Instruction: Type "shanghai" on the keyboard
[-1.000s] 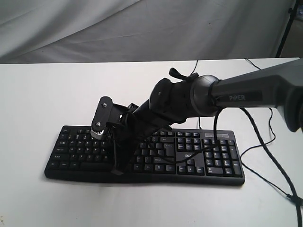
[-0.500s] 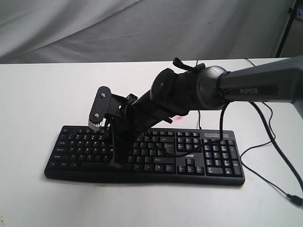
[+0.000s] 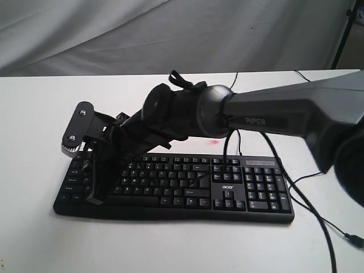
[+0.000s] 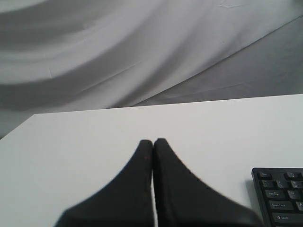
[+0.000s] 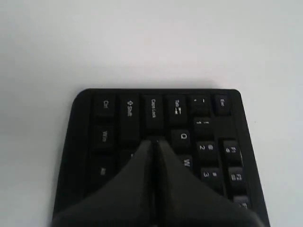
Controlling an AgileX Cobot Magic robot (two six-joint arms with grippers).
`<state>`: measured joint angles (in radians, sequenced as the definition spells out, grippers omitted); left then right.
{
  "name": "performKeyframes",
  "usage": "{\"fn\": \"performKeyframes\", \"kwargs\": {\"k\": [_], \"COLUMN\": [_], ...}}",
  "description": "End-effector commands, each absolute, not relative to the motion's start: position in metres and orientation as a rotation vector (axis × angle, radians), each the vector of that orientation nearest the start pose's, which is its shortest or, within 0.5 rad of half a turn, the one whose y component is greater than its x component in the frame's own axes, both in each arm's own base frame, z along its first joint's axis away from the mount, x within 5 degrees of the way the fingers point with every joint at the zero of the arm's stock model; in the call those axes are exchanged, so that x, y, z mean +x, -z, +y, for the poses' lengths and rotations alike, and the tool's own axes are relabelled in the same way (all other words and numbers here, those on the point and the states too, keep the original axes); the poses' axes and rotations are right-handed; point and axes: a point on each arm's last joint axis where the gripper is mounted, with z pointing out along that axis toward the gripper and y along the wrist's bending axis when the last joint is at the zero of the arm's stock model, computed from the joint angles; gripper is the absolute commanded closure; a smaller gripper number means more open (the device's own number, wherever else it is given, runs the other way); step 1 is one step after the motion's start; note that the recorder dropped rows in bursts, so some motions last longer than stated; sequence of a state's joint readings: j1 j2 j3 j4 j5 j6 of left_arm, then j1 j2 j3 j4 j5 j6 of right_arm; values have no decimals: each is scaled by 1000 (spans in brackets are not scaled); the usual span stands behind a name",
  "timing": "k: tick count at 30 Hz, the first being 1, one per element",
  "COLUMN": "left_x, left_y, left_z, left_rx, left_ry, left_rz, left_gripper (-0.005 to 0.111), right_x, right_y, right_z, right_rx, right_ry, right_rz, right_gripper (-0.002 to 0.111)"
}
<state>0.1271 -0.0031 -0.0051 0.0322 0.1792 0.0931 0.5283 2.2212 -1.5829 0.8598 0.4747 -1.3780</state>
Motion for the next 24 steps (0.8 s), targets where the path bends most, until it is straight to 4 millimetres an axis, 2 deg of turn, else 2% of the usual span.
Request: {"fn": "performKeyframes", "kwargs": {"k": [1,8,16,24], "left_x": [56,56,56,56], "left_y": [-197,-197,-197,-197], "left_z": [7,7,7,7], "left_rx": [-6,-6,-6,-6], "left_ry": [-190,-190,-190,-190], "left_rz": [1661,1661,1661,1661], "left_gripper": [106,106,106,106], "right_x": [410,414,416,418], "right_y": [-144,-142,-141,-127], "right_z": [288,299,300,300], "right_rx": [-1426,-1428,-1432,-1432], "right_ry": [-412,-406,-398,-379], "right_rz": [1987,1960,1962,1979], "right_gripper": [108,108,108,108]}}
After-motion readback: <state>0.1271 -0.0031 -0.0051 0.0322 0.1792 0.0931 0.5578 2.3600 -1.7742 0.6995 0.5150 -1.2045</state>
